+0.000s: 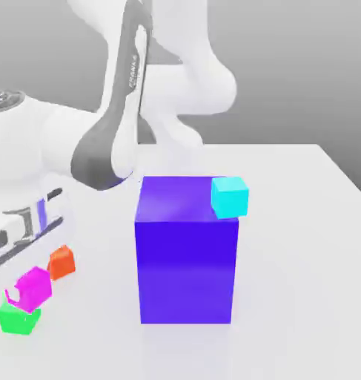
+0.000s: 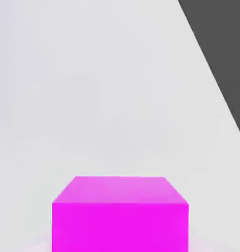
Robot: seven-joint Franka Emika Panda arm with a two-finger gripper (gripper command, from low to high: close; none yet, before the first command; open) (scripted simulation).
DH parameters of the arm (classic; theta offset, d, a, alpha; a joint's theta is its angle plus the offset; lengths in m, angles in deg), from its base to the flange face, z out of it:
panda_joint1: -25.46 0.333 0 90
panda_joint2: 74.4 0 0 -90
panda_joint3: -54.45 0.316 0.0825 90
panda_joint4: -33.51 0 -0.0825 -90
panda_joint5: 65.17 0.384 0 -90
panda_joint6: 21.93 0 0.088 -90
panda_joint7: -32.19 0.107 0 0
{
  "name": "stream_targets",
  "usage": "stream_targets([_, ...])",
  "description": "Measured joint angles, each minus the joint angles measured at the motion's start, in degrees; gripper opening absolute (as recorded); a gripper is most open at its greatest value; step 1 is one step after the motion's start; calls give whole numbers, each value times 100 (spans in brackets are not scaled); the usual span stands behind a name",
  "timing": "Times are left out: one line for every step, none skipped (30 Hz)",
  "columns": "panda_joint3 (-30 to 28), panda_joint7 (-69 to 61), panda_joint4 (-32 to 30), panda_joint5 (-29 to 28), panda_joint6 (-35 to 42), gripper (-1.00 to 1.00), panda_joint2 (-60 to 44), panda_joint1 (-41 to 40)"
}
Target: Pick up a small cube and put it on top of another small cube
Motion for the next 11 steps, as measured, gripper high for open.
stream_targets([-14,-135,-39,126,-43,-100,-17,-83])
stream_targets([10,-246,-53,249,-120,-100,-89,-143])
stream_targets([57,-348,-53,375,-215,-100,-192,-197])
stream_targets([120,-450,-46,508,-319,-100,-312,-251])
stream_targets([197,-553,-37,647,-427,-100,-444,-311])
stream_targets([286,-660,-26,793,-538,-100,-583,-378])
stream_targets([391,-768,-15,941,-651,-100,-727,-459])
stream_targets([504,-879,-4,1095,-764,-100,-876,-548])
stream_targets([572,-942,3,1180,-831,100,-962,-603])
stream_targets([572,-942,3,1180,-831,100,-962,-602])
stream_targets([572,-942,3,1180,-831,100,-962,-602])
